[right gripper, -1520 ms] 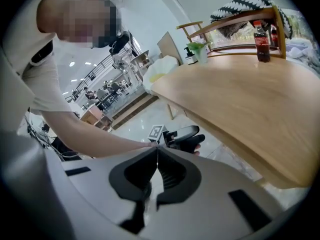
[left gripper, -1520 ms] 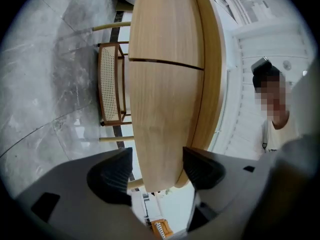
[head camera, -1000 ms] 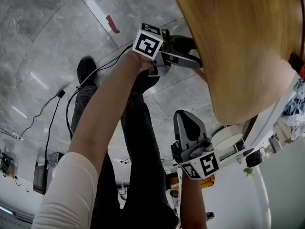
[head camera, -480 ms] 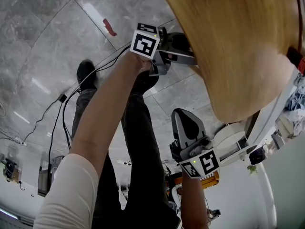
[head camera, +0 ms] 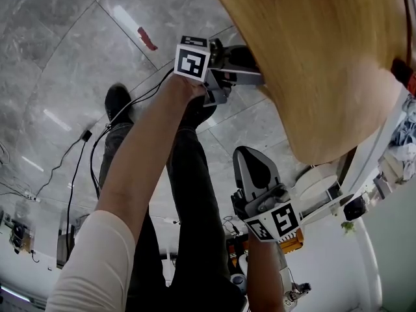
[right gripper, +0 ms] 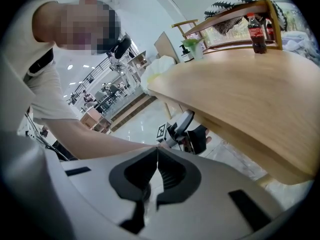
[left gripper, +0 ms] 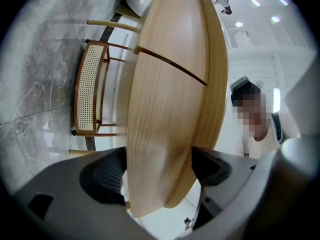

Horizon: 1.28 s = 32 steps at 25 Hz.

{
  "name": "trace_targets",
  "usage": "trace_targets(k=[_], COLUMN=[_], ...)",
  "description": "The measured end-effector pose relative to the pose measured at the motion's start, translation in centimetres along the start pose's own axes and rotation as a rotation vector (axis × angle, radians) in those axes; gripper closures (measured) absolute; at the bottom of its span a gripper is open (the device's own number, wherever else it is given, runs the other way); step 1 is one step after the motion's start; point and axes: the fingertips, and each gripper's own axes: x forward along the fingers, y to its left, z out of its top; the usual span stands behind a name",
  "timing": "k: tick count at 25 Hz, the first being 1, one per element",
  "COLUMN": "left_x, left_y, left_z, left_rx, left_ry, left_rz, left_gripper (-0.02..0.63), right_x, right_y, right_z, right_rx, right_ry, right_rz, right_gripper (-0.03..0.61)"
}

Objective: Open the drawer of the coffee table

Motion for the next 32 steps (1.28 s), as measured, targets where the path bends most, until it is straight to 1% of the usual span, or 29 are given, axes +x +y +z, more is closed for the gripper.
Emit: trace_targets(k=[1,4,6,24,28,32], left_x=[-0.1,-0.6,-0.8,-1.1,-1.3,-1.5], left_y=[0.1,0.5,0.5,0.1,0.4,0.5], left_z=[0.1,0.2,0.2,0.2,0.1,0.2], left_rx=[-0.008,-0.032,-0.038,-0.021,-0.024,-0.02], left_ry=[-0.018,-0.076,-0.098,-0.112,-0.14,-0.163], left_rz=[0.001,0.011,0.015,-0.057,-0.066,-0.068], left_gripper=[0.182,0.231,0.248,0.246,0.274,0.286], right_x=[0.1,0.5,0.7,1.3,1.5,1.5], right_y=[0.0,0.0,0.0,-0.3,-0.2,-0.6], right_z=[0.0,0.0,-0.1,-2.9,-3.0,-2.9], right_rx=[0.002,0.005,0.006,0.022,0.009,-0.003], right_ry=[-0.001,-0.002,-0.001,0.044,0.057,0.059], right_rz=[-0.001,-0.003,-0.002,0.003,0.003,-0.001], right_gripper=[0.56,0.56,0.56,0.56,0.56,0.56])
